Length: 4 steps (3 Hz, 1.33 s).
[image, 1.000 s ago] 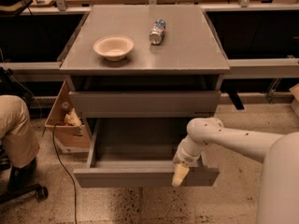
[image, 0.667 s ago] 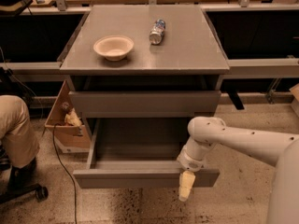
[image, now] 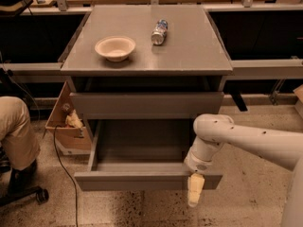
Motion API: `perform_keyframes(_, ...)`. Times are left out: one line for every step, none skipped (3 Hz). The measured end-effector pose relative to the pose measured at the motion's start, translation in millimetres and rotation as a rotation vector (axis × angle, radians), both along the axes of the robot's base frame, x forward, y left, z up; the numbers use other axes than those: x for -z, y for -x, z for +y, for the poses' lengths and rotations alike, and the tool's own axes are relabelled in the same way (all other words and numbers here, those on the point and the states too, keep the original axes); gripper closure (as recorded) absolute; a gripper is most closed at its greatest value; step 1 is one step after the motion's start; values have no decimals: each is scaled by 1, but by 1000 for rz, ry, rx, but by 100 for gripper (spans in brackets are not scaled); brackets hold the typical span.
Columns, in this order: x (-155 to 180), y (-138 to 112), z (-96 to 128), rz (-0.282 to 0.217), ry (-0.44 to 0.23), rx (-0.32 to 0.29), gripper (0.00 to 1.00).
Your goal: Open middle drawer
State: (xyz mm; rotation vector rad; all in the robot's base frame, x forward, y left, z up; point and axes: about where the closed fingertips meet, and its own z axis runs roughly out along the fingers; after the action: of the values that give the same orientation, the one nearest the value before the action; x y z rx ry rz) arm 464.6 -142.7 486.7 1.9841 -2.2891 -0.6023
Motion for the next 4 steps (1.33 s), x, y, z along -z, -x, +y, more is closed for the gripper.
perform_keyframes(-10, -22, -6, -67, 20, 9, 0)
perform_keyframes(-11, -58, -5, -164, 20, 25, 18)
perform_keyframes(4, -84, 1, -238, -21, 70, 41)
perform_keyframes(16, -115, 6, -305, -57, 124, 66)
